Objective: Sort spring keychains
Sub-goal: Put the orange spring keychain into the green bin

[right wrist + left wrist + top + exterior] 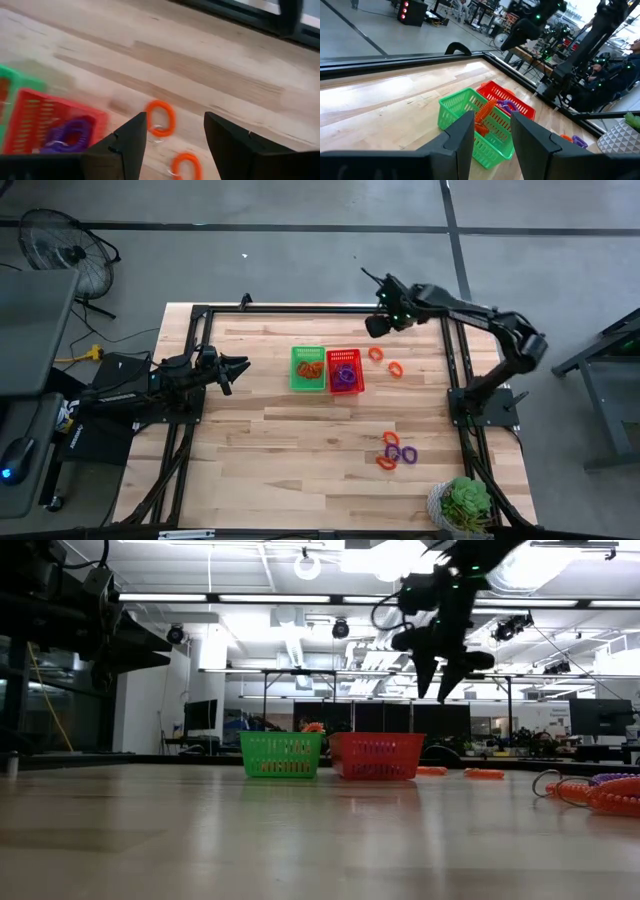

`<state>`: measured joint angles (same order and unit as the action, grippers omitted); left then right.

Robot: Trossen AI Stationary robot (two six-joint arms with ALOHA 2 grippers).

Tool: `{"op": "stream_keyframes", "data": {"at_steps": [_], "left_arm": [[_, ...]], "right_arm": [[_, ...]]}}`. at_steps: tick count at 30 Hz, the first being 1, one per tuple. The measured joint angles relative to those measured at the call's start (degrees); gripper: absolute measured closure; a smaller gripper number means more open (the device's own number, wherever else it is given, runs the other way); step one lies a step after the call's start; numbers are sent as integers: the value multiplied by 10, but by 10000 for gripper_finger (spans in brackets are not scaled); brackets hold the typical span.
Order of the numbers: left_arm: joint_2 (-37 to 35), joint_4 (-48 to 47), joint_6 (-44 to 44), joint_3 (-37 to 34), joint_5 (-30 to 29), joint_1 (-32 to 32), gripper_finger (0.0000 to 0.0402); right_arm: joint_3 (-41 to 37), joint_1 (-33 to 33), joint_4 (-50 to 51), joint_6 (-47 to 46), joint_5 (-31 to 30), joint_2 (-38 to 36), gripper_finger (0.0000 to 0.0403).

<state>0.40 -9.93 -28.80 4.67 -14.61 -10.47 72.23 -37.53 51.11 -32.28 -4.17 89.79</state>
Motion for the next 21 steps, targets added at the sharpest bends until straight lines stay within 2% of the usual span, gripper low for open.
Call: {"op": "stream_keyframes", "data": {"at_steps": [6, 13, 21], "left_arm": [[0, 0, 0, 0, 0, 0, 275], [0, 0, 0, 0, 0, 0, 275], [0, 0, 0, 0, 0, 0, 275]], "right_arm": [[89, -11, 117, 40, -13, 102, 211], [93, -16, 127, 74, 16, 181, 211], [93, -14, 124, 85, 26, 215, 211]]}}
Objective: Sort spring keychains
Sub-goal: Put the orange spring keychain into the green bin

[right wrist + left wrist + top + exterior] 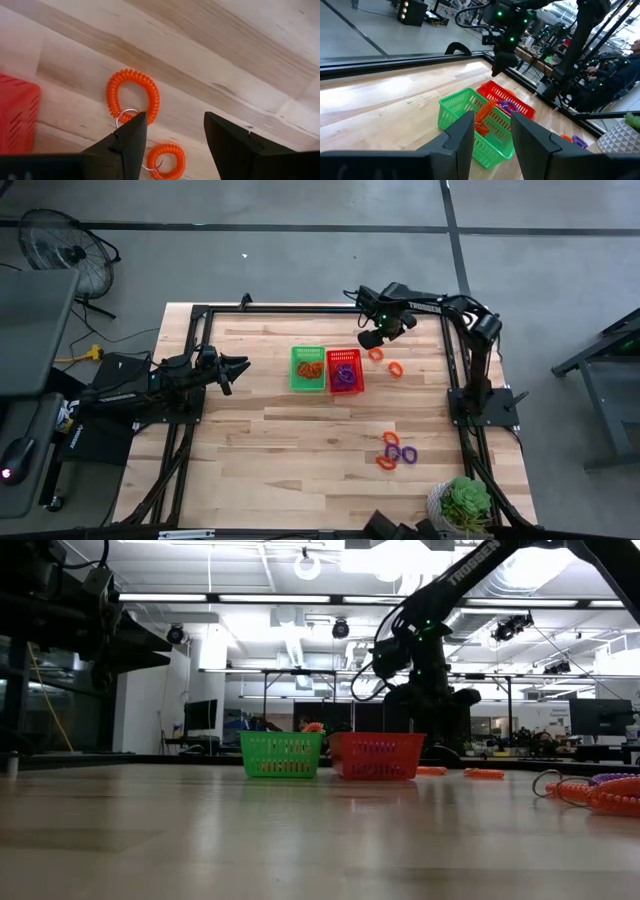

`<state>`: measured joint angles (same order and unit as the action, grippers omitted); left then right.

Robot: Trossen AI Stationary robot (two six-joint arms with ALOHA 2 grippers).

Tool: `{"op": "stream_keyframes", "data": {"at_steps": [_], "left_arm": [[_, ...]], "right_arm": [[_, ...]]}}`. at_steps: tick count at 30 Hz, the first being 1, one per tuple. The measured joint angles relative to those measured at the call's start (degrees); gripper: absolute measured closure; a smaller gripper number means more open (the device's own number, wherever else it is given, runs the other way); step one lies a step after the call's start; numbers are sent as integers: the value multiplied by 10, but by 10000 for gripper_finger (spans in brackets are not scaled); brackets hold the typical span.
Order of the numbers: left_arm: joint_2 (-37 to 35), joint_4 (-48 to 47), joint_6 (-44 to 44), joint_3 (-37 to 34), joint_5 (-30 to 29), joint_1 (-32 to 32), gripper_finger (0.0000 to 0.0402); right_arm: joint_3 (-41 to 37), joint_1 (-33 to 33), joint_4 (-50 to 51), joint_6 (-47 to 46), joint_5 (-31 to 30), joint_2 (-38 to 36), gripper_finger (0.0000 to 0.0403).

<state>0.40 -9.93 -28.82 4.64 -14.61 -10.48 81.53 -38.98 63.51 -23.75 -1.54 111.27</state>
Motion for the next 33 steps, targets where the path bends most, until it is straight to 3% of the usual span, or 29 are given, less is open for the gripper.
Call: {"op": "stream_keyframes", "data": {"at_steps": [27, 33], "left_arm": [[0, 0, 0, 0, 0, 0, 275], [0, 0, 0, 0, 0, 0, 275]], "right_arm": [[-128, 4, -148, -33, 51, -3, 211], [-152, 7, -165, -52, 55, -4, 251]]}}
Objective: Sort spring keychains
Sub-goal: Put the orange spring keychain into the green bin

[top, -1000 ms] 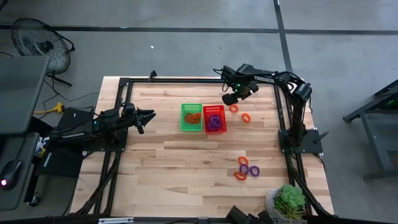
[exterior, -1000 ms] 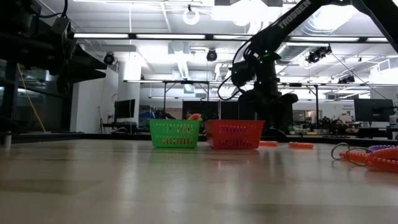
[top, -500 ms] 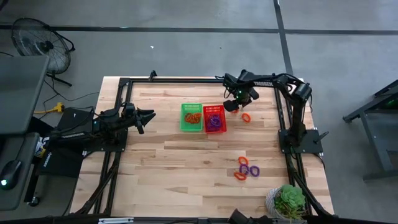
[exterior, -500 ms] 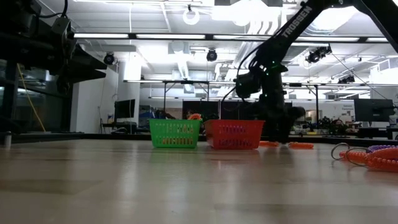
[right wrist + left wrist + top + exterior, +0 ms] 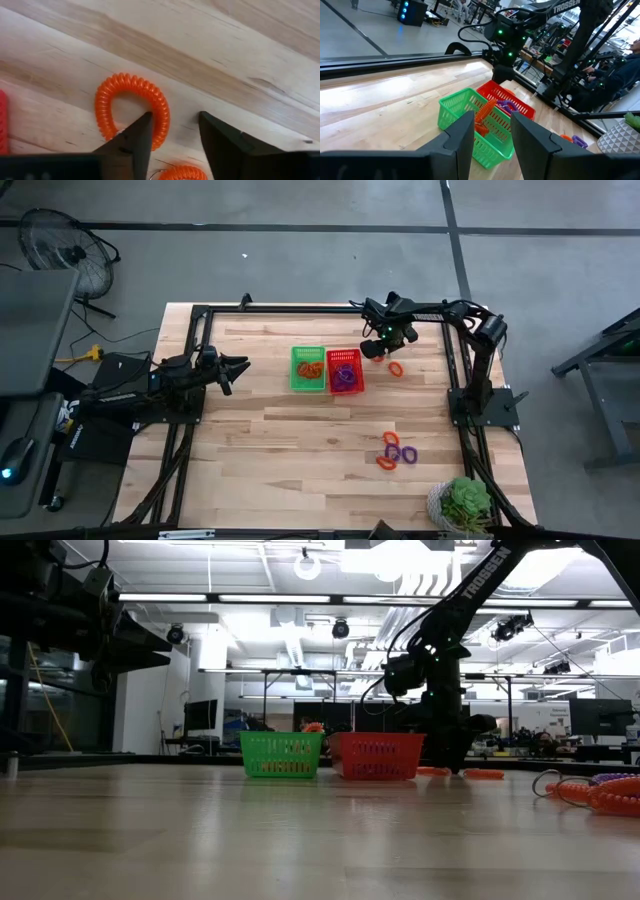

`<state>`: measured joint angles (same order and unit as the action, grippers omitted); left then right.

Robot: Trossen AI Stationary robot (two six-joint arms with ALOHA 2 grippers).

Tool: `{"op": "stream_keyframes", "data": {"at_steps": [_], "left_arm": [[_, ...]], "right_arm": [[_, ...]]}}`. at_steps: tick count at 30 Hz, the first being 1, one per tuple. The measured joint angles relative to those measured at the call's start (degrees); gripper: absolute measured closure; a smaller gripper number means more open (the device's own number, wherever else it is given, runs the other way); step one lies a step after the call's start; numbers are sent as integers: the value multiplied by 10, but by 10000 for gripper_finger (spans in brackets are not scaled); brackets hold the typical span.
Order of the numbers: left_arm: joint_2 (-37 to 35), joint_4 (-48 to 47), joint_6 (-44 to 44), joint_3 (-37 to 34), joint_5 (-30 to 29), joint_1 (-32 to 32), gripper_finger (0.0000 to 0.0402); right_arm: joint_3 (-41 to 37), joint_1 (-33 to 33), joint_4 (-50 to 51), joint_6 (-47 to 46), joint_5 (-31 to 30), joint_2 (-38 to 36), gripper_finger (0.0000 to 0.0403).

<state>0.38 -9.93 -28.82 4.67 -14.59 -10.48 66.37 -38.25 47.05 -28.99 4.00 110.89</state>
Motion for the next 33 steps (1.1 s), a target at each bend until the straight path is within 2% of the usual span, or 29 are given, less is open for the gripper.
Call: {"op": "stream_keyframes", "data": {"at_steps": [7, 14, 33], "left_arm": [[0, 0, 0, 0, 0, 0, 275], [0, 0, 0, 0, 0, 0, 275], [0, 0, 0, 0, 0, 0, 275]], "right_arm": [[-3, 3, -1, -1, 1, 0, 324], [-4, 3, -1, 8, 4, -1, 372], [-8, 6, 10, 8, -16, -65, 391]]}}
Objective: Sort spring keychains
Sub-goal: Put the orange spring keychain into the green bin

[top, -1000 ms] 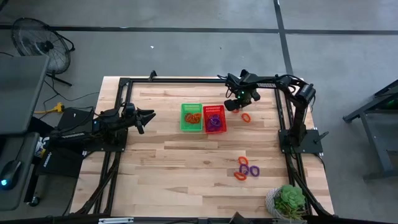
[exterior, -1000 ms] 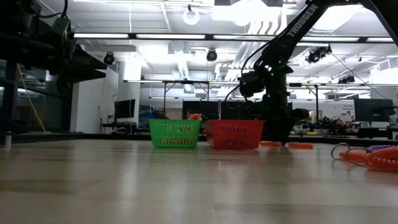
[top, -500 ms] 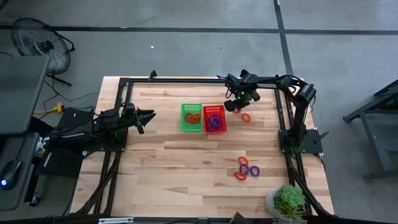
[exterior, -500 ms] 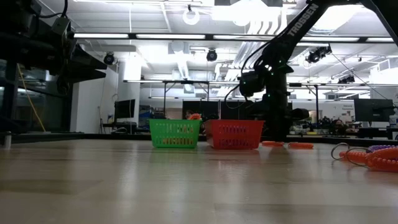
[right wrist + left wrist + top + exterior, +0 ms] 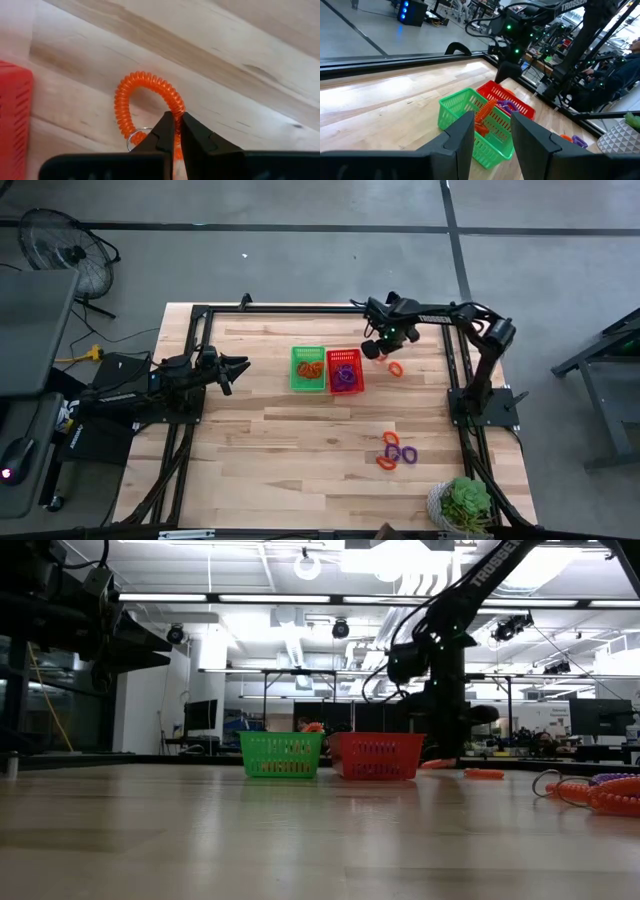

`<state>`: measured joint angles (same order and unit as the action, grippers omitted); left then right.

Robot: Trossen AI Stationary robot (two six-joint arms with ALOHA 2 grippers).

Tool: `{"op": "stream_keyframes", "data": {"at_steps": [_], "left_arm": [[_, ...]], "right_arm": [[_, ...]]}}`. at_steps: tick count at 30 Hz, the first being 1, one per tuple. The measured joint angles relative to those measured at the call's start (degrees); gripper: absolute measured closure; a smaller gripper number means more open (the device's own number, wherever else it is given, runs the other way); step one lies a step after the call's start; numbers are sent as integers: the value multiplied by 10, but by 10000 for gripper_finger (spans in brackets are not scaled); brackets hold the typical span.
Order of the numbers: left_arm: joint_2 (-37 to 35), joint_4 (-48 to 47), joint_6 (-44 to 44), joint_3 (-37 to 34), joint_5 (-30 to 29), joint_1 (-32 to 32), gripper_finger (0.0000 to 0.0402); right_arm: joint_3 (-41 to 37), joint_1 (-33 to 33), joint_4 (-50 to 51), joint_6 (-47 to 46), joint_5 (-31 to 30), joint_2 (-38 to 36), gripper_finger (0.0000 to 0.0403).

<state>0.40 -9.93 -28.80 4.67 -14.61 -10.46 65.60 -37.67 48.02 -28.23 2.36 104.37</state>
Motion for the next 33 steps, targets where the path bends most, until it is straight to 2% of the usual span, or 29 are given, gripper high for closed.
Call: {"op": "stream_keyframes", "data": {"at_steps": [12, 20, 33], "left_arm": [[0, 0, 0, 0, 0, 0, 275], [0, 0, 0, 0, 0, 0, 275], [0, 0, 0, 0, 0, 0, 275]], "right_arm": [[1, 14, -9, -3, 14, -95, 392], [2, 70, -123, -46, 53, -133, 392], [2, 172, -327, -92, 51, -128, 392]]}}
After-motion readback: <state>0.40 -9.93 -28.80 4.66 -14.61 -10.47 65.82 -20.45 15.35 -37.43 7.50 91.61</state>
